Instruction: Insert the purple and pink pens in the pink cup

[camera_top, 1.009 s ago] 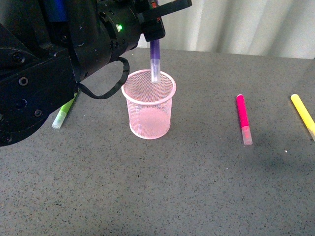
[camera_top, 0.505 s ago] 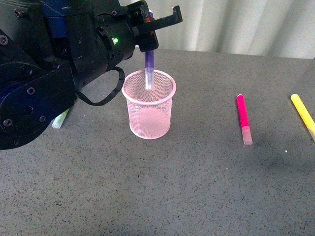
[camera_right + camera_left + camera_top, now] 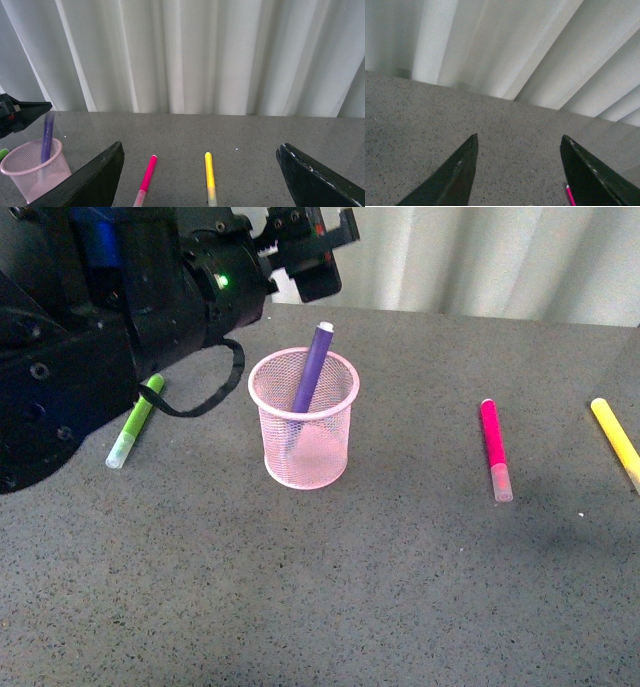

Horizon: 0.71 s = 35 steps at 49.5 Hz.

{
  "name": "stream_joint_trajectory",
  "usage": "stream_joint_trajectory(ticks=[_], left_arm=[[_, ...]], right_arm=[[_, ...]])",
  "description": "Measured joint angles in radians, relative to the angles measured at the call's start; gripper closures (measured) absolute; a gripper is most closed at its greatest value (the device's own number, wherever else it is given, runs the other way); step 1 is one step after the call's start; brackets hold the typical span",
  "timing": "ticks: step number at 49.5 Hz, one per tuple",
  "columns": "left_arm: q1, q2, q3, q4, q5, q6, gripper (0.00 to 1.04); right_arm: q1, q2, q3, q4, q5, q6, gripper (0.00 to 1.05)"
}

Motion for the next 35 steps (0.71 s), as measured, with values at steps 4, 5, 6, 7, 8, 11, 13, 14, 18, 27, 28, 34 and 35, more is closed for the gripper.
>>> stream_joint_trajectory(ticks=[4,5,6,7,8,11,13,14,18,27,28,34,35], left_arm=[[0.017,-0.046,-0.012,-0.03,0.006,-0.003,0.31],[0.021,-0.061,-0.018,-0.04,0.008,-0.003,0.27],[0.027,-0.085,-0.027,-0.057,0.011,0.002,0.22],[0.034,-0.113,-0.039,-0.08,0.016,0.007,0.17],[0.039,-0.135,-0.047,-0.1,0.021,0.013,0.13],[0.06,-0.239,-0.085,-0.221,0.038,0.063,0.06],[0.073,-0.306,-0.106,-0.305,0.034,0.097,0.08],[0.08,-0.341,-0.116,-0.352,0.03,0.115,0.07],[0.11,-0.482,-0.162,-0.531,0.027,0.18,0.07],[0.138,-0.653,-0.204,-0.652,0.02,0.231,0.07],[0.138,-0.655,-0.204,-0.652,0.02,0.232,0.07],[0.138,-0.642,-0.208,-0.654,0.016,0.242,0.07],[0.133,-0.633,-0.22,-0.618,-0.016,0.258,0.09]], right_arm=[[0.0,0.0,0.0,0.0,0.0,0.0,0.07],[0.0,0.0,0.0,0.0,0.0,0.0,0.07],[0.0,0.0,0.0,0.0,0.0,0.0,0.07],[0.0,0.0,0.0,0.0,0.0,0.0,0.07],[0.0,0.0,0.0,0.0,0.0,0.0,0.07],[0.0,0.0,0.0,0.0,0.0,0.0,0.07],[0.0,0.0,0.0,0.0,0.0,0.0,0.07],[0.0,0.0,0.0,0.0,0.0,0.0,0.07],[0.0,0.0,0.0,0.0,0.0,0.0,0.07],[0.0,0.0,0.0,0.0,-0.002,0.0,0.07],[0.0,0.0,0.0,0.0,-0.002,0.0,0.07],[0.0,0.0,0.0,0.0,0.0,0.0,0.07],[0.0,0.0,0.0,0.0,0.0,0.0,0.07]])
